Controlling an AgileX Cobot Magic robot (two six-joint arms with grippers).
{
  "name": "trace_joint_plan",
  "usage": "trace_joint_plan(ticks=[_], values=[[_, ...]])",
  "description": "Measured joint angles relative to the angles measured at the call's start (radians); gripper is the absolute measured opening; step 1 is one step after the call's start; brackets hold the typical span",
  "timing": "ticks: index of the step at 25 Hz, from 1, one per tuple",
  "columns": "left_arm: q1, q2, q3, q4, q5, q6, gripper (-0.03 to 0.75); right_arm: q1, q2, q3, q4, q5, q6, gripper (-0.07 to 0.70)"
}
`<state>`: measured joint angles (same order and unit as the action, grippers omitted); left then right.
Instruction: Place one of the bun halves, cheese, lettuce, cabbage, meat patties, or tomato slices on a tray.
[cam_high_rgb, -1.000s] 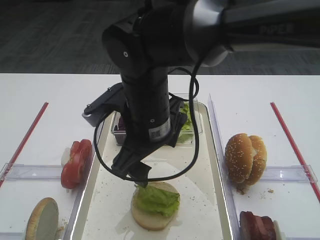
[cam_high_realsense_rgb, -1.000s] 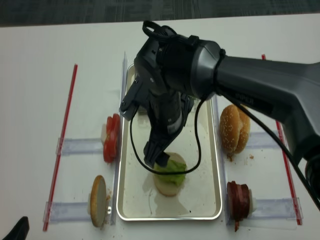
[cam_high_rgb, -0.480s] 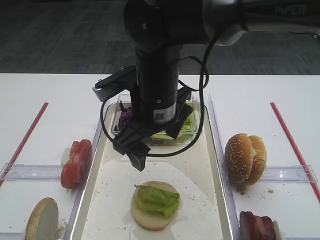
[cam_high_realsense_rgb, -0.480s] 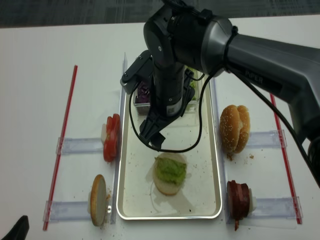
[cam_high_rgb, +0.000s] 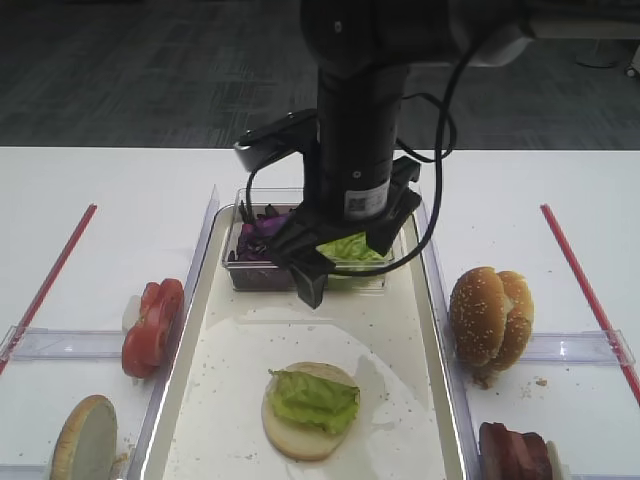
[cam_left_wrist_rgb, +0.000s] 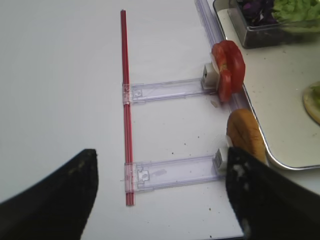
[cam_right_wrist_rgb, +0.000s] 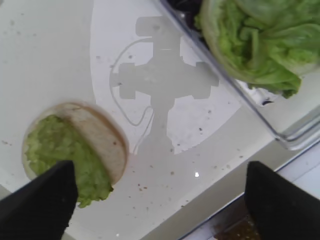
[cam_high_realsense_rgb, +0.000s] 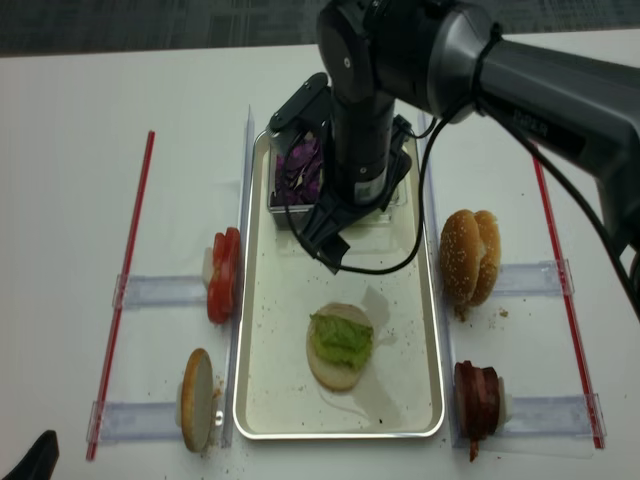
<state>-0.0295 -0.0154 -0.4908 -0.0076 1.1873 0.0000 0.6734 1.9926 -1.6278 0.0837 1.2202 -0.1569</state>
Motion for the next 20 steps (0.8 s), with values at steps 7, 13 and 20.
trace_joint_plan(ticks=[7, 13, 20], values=[[0.000, 0.000, 0.000, 0.000, 0.000, 0.000, 0.491, -0.136, -0.024, 0.000, 0.000, 0.002, 0.000, 0.687], [0.000, 0.000, 0.000, 0.000, 0.000, 0.000, 0.491, -0.249, -0.029, 0.000, -0.014, 0.002, 0.002, 0.687], [0.000, 0.000, 0.000, 0.000, 0.000, 0.000, 0.491, -0.371, -0.029, 0.000, -0.053, 0.002, 0.005, 0.687]])
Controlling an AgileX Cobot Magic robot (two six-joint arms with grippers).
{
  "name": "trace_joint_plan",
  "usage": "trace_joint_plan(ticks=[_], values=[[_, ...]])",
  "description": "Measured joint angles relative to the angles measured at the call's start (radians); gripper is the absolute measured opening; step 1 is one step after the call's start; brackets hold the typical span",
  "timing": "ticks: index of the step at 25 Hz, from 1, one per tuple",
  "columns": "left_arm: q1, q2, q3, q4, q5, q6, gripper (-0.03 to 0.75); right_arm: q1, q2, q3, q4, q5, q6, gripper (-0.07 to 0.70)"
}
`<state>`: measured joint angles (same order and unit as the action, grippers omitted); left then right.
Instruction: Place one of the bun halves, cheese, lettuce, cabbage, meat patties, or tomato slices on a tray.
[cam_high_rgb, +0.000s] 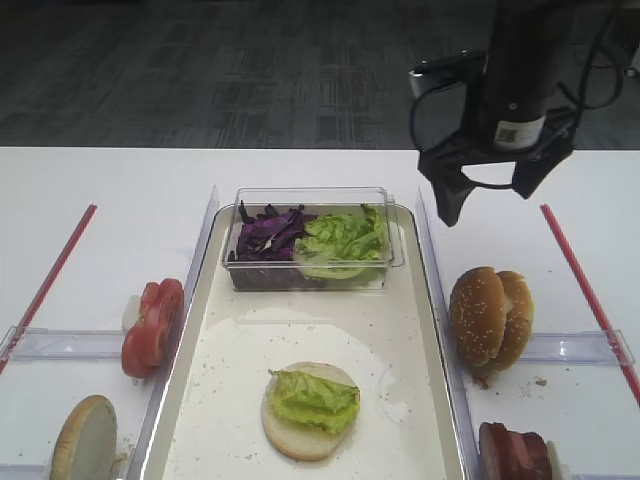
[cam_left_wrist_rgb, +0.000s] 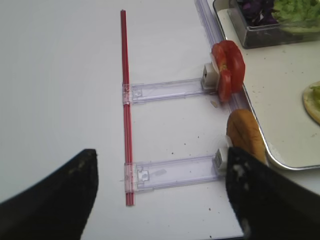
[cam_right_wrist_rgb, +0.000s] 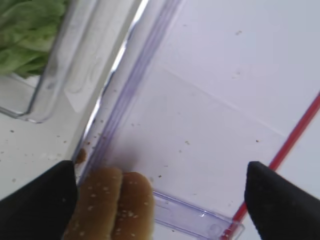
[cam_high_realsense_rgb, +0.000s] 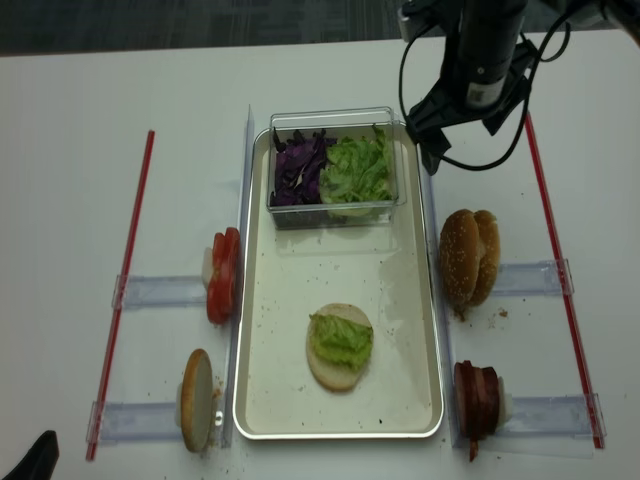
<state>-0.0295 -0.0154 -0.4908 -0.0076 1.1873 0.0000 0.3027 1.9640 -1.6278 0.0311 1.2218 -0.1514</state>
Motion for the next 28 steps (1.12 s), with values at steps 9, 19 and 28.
trace_joint_plan(ticks=[9, 19, 28], values=[[0.000, 0.000, 0.000, 0.000, 0.000, 0.000, 0.491, -0.164, 0.000, 0.000, -0.005, 0.000, 0.000, 0.687], [0.000, 0.000, 0.000, 0.000, 0.000, 0.000, 0.491, -0.288, 0.000, 0.000, -0.005, 0.000, 0.000, 0.687], [0.000, 0.000, 0.000, 0.000, 0.000, 0.000, 0.491, -0.330, 0.000, 0.000, -0.024, 0.000, 0.000, 0.687]])
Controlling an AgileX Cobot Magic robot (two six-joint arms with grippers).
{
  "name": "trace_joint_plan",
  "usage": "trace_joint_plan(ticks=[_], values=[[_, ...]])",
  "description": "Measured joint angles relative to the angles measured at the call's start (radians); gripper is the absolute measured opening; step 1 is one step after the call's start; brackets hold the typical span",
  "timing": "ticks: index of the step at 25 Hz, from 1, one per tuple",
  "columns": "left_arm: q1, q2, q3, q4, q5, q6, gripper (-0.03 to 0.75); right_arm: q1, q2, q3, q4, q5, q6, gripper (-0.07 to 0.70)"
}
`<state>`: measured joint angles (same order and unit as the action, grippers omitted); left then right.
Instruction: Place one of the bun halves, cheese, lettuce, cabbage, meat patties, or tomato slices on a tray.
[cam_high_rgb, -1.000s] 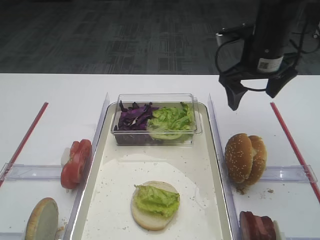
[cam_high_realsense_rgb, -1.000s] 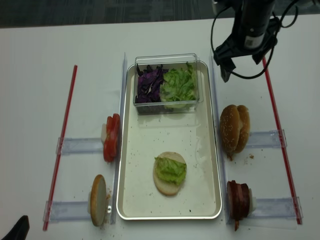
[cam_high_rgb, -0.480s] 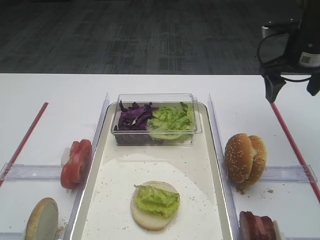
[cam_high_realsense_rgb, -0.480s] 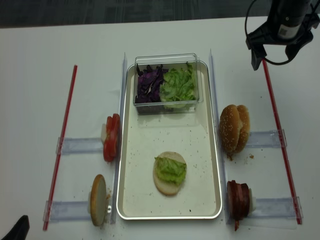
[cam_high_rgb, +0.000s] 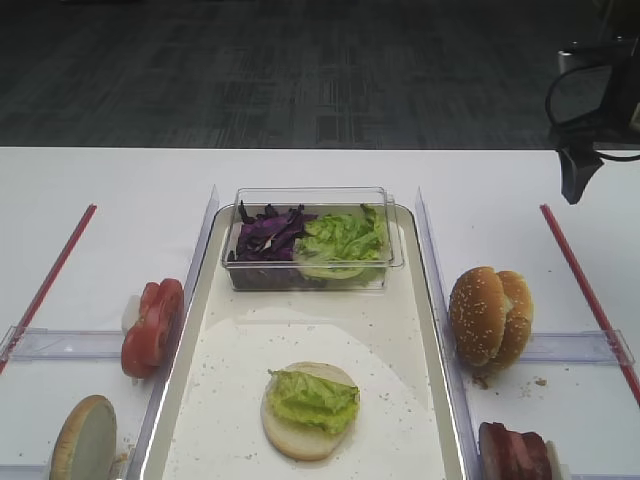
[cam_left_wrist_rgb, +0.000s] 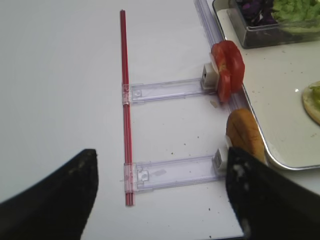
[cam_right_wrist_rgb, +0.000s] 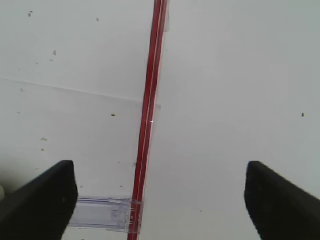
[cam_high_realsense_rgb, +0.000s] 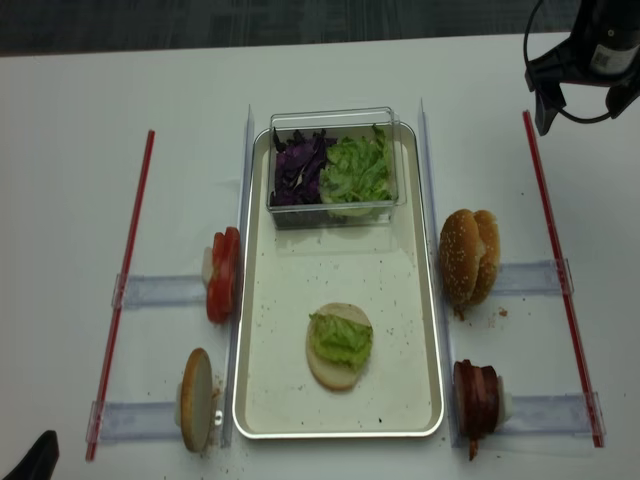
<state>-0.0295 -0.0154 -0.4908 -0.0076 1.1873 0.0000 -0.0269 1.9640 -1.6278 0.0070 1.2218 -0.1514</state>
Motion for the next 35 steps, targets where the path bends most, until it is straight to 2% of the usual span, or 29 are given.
trace_joint_plan(ticks=[16, 23, 35], values=[[0.000, 0.000, 0.000, 0.000, 0.000, 0.000, 0.491, -0.006, -0.022, 0.004, 0.022, 0.000, -0.019, 0.680], [0.000, 0.000, 0.000, 0.000, 0.000, 0.000, 0.491, -0.010, -0.111, 0.022, 0.019, 0.005, -0.021, 0.680], [0.000, 0.000, 0.000, 0.000, 0.000, 0.000, 0.491, -0.015, -0.379, 0.022, 0.019, 0.020, -0.023, 0.679]])
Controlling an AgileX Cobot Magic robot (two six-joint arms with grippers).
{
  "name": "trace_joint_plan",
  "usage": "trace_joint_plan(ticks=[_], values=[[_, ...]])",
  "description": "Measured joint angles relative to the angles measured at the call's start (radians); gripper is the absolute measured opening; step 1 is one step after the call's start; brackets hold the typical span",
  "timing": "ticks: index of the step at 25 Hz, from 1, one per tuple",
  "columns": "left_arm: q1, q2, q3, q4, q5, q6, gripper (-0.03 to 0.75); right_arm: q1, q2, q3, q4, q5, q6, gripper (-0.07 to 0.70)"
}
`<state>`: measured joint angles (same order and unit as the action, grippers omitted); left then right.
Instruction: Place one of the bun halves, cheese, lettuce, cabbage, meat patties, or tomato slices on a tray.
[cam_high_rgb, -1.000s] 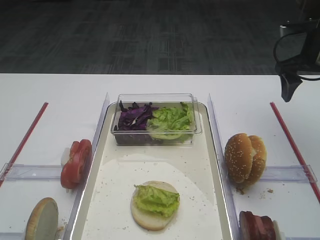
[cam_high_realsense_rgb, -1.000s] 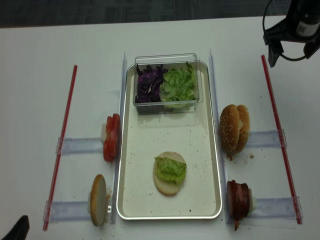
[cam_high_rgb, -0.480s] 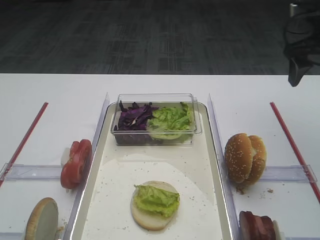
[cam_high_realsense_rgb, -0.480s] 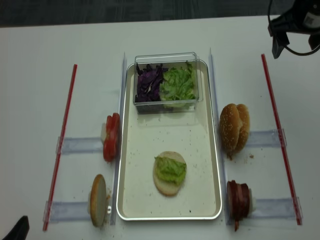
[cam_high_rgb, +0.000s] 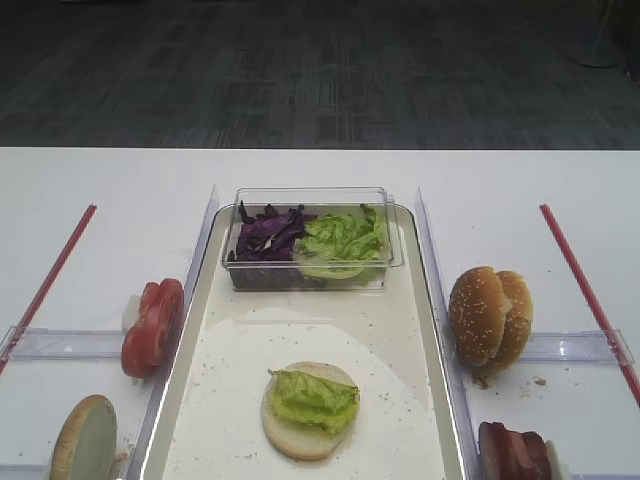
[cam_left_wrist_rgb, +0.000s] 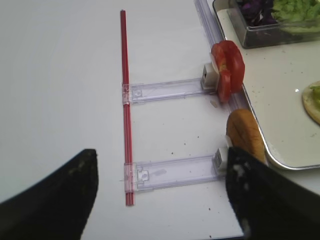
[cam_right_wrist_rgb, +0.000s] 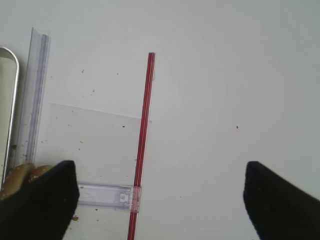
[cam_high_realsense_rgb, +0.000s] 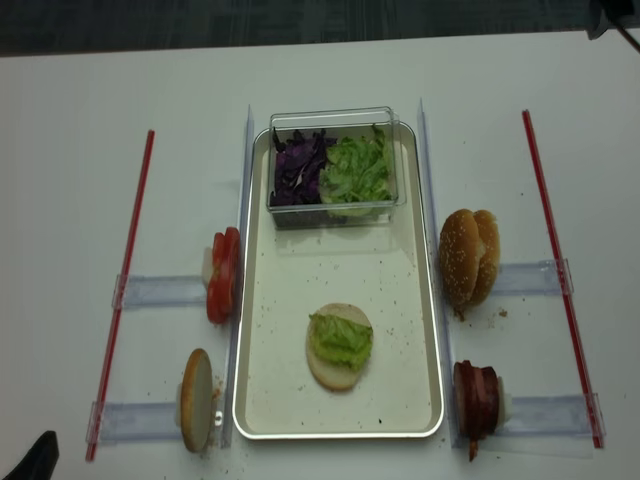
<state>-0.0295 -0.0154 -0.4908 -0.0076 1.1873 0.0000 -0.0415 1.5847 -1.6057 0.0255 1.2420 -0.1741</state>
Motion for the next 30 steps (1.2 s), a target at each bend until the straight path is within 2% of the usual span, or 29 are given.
trace_joint_plan(ticks=[3, 6, 14, 21, 24, 30], values=[[0.000, 0.000, 0.000, 0.000, 0.000, 0.000, 0.491, 0.000, -0.058, 0.000, 0.000, 0.006, -0.001, 0.679], [0.000, 0.000, 0.000, 0.000, 0.000, 0.000, 0.491, 0.000, -0.121, 0.046, 0.002, 0.006, -0.001, 0.679], [0.000, 0.000, 0.000, 0.000, 0.000, 0.000, 0.491, 0.000, -0.366, 0.402, 0.002, 0.004, -0.001, 0.679], [0.000, 0.000, 0.000, 0.000, 0.000, 0.000, 0.491, 0.000, -0.663, 0.695, 0.003, -0.069, 0.023, 0.679], [0.000, 0.000, 0.000, 0.000, 0.000, 0.000, 0.491, 0.000, -0.788, 0.780, 0.003, -0.093, 0.035, 0.679], [0.000, 0.000, 0.000, 0.000, 0.000, 0.000, 0.491, 0.000, -1.017, 0.886, 0.010, -0.097, 0.045, 0.679]])
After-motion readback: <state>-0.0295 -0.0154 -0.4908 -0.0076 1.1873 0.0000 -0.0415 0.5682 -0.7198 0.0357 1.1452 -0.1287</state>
